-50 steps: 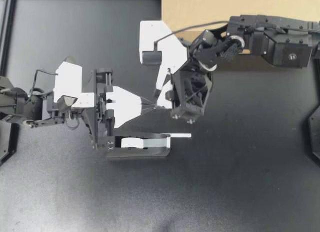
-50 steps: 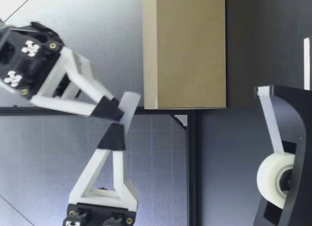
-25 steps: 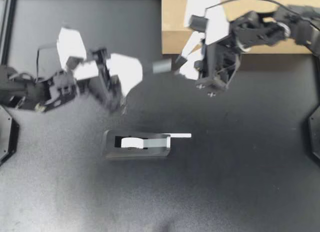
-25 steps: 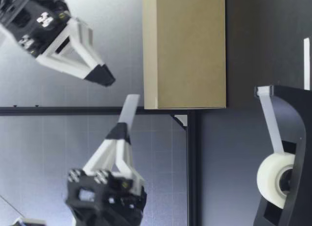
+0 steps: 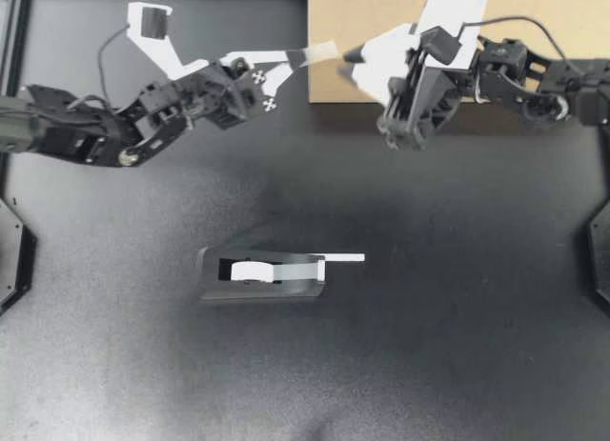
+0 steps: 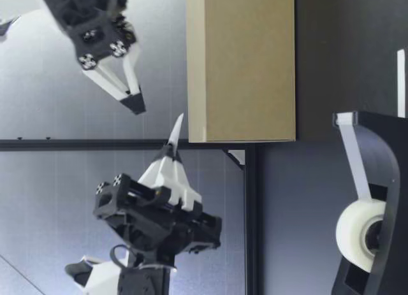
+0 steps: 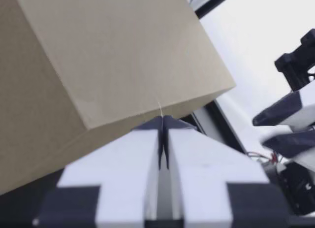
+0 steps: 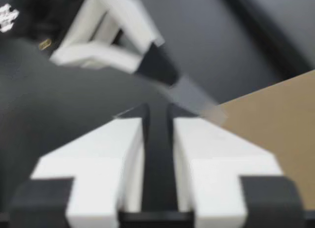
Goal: Cut a small piece of tape from the tape dispenser then place it on the cardboard box's edge.
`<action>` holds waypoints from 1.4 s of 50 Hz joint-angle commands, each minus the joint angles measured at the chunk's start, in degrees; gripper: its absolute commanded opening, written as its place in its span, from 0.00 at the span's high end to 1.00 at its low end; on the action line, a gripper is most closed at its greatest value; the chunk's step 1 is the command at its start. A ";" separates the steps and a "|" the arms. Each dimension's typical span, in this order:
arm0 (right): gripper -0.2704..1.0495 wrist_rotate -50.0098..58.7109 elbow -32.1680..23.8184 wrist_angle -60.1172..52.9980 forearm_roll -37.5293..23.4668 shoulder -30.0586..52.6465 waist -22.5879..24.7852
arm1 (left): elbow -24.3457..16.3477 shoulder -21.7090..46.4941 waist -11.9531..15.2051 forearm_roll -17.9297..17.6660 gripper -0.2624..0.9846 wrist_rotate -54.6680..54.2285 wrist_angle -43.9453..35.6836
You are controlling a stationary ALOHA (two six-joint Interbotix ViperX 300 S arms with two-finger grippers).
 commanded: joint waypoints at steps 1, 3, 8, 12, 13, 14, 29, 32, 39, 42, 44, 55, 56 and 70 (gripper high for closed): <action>0.75 -0.09 -0.35 -3.87 0.00 0.35 -0.88 | -1.67 0.09 0.53 0.09 0.86 -0.44 -0.62; 0.78 -0.09 -0.44 -4.04 0.00 0.97 -1.05 | -1.85 0.44 0.70 0.18 0.86 -0.88 -0.62; 0.85 -0.18 -0.79 -4.31 -0.09 2.55 -1.85 | -2.11 1.05 0.97 0.18 0.86 -2.02 -0.62; 0.87 -0.26 -1.23 -4.31 -0.09 3.96 -2.20 | -2.20 1.41 1.32 0.09 0.86 -2.29 -0.62; 0.88 -0.26 -1.41 -4.39 -0.09 4.22 -2.20 | -2.29 1.41 1.41 0.09 0.86 -2.29 -0.62; 0.88 -0.26 -1.49 -4.31 -0.09 4.57 -2.20 | -2.29 1.49 1.58 0.09 0.86 -2.37 -0.62; 0.88 -0.53 -3.96 -4.39 -0.18 8.17 -2.29 | -2.72 2.81 2.20 -0.18 0.86 -2.81 -0.09; 0.88 -0.53 -4.39 -4.39 -0.18 8.53 -2.46 | -2.72 3.08 2.37 -0.35 0.86 -2.81 0.09; 0.88 -0.53 -5.19 -4.39 -0.18 9.67 -2.90 | -2.90 3.69 2.81 -0.53 0.86 -2.90 0.18; 0.88 -0.53 -5.45 -4.31 -0.26 10.28 -3.08 | -2.81 3.87 2.90 -0.53 0.86 -3.52 0.26; 0.88 -0.53 -5.54 -4.39 -0.18 10.72 -3.16 | -2.81 4.04 3.08 -0.53 0.86 -3.96 0.26; 0.88 -0.53 -6.86 -4.22 -0.26 13.18 -3.60 | -2.90 5.10 3.52 -0.53 0.86 -4.83 0.44; 0.88 -0.53 -6.94 -4.22 -0.26 13.36 -3.60 | -2.90 5.10 3.52 -0.53 0.86 -4.83 0.62; 0.88 -0.53 -8.17 -3.96 -0.88 15.91 -4.04 | -2.99 5.19 3.52 -0.53 0.86 -4.83 1.05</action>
